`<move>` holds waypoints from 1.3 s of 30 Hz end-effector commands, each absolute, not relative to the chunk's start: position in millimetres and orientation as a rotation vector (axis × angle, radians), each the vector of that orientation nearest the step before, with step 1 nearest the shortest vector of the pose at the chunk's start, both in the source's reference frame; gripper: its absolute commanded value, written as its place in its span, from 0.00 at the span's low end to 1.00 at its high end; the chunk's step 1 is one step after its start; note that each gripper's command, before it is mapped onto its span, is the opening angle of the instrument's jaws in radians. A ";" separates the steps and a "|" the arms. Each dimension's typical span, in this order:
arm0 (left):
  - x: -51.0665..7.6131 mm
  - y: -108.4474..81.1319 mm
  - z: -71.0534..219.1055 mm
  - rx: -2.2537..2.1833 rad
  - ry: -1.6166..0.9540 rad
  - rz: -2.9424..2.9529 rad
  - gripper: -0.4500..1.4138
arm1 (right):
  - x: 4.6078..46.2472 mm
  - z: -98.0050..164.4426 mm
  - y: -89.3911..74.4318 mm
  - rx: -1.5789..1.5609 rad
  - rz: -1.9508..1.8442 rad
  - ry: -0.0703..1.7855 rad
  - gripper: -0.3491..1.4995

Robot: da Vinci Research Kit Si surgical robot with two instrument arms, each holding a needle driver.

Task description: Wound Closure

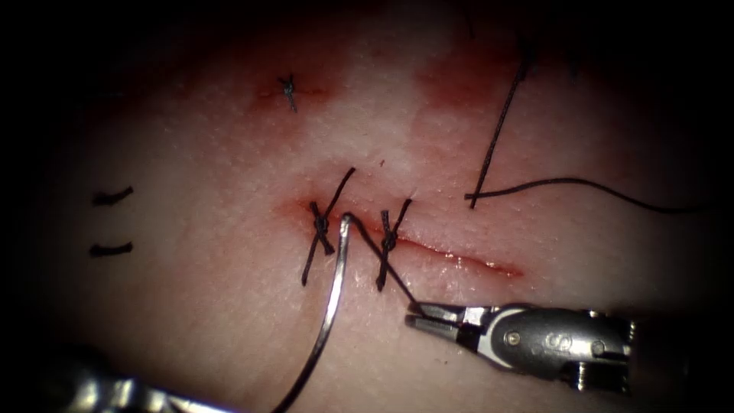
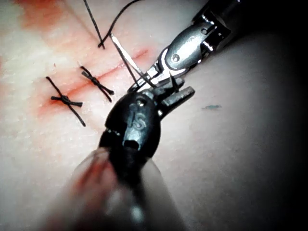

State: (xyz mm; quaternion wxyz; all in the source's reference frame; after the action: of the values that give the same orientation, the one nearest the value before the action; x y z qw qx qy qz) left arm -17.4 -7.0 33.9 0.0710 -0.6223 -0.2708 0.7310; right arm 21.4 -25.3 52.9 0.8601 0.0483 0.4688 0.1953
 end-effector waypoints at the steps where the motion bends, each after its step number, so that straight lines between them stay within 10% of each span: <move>1: -17.8 -7.4 34.5 -1.868 -0.816 2.197 0.00 | 22.0 53.3 -26.1 0.104 0.441 0.953 0.00; 21: -16.1 -6.2 39.7 -1.649 -0.681 2.317 0.00 | 28.4 39.8 -32.4 0.291 0.590 0.943 0.00; 27: -13.2 -5.0 39.9 -1.559 -0.634 2.345 0.00 | 26.0 41.5 -29.0 0.195 0.532 1.046 0.76; 39: -10.2 -2.8 42.1 -1.375 -0.490 2.360 0.00 | 21.3 45.3 -25.1 0.031 0.475 0.926 0.66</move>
State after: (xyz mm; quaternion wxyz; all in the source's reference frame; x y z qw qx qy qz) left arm -9.6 -2.5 41.5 0.1837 -0.4862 -0.1721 0.8368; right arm 20.6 -24.7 44.7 0.8696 0.0135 0.4383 0.2269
